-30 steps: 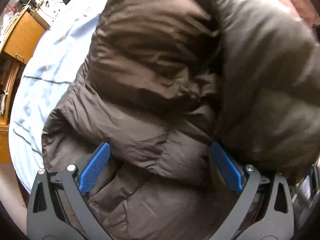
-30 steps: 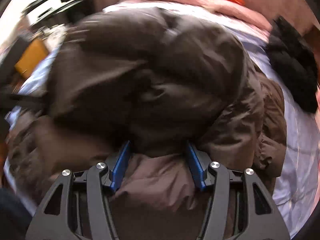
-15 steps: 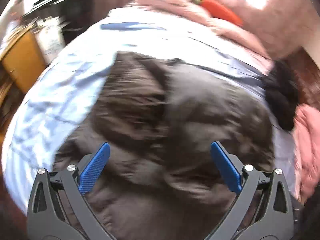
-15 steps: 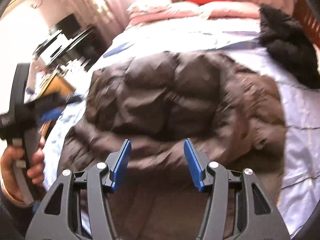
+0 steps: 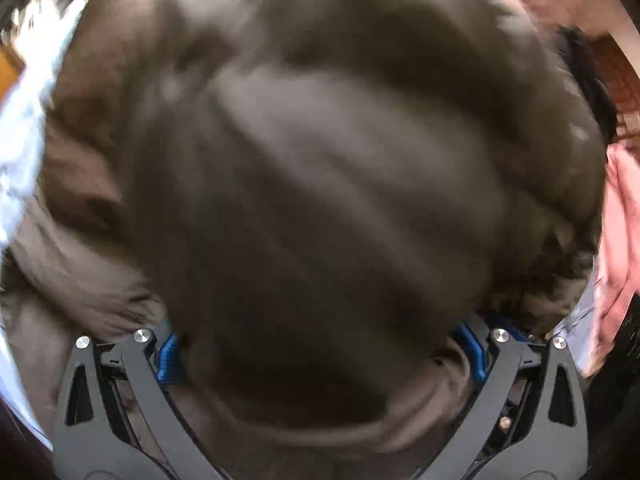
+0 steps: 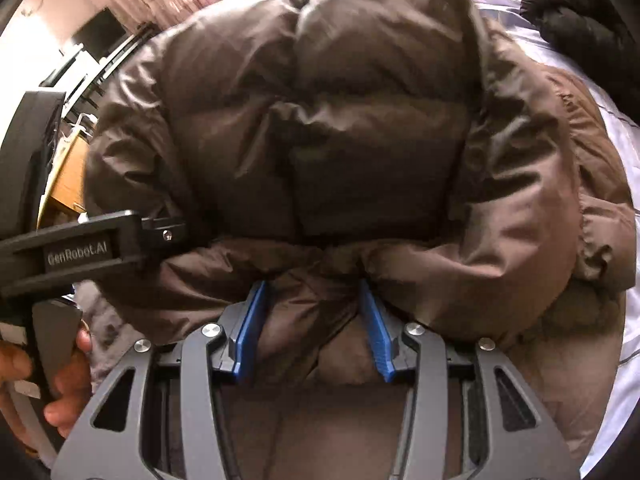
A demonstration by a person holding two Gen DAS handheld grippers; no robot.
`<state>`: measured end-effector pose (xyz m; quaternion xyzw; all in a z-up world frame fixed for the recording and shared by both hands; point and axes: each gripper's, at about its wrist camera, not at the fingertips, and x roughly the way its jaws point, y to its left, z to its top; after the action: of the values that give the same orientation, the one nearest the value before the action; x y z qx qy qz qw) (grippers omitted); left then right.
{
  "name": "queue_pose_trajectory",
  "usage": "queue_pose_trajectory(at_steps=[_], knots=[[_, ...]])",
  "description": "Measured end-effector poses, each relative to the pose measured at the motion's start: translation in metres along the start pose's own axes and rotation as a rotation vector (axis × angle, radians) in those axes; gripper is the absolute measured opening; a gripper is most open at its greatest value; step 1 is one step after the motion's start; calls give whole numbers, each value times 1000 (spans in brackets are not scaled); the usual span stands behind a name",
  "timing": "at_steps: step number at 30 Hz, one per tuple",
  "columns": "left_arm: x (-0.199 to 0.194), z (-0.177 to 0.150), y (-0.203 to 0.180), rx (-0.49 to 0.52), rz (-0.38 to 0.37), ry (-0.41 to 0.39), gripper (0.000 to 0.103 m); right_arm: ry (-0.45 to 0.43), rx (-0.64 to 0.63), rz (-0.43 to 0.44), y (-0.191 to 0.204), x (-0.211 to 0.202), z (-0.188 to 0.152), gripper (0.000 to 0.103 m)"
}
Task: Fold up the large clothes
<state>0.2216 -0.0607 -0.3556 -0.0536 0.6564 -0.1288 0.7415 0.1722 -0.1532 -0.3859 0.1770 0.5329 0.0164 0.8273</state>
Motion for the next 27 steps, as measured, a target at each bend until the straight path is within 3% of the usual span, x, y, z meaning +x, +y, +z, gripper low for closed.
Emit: queue_pose_trajectory(at_steps=[4,7,10,13,14,16,18,20,24,27], knots=[[4,3,6,-43,-13,15,101,0,-40,-46,10,7,3,47],[-24,1,9,-61,1,-25,101,-4,-84,-63,25,-14,8,48],[-71,1,8,-58,60,-159,101,-69,-141,-132,36,-49,16,51],[-108,2,4,-46,106,-327,101,-227,-171,-289,37,-76,27,64],[-122,0,-1,-24,121,-402,101,-259,-152,-296,33,-81,31,64],[-134,-2,-14,26,96,-472,101,-232,-81,-272,20,-79,31,64],[-135,-5,-33,91,12,-472,101,-202,1,-249,6,-73,33,64],[-122,-18,-44,153,-36,-403,101,-185,71,-254,-13,-72,31,64],[-104,-38,-57,236,-23,-286,101,-193,221,-233,-60,-85,31,64],[-86,-50,-68,287,11,-266,99,-233,260,-238,-70,-98,25,64]])
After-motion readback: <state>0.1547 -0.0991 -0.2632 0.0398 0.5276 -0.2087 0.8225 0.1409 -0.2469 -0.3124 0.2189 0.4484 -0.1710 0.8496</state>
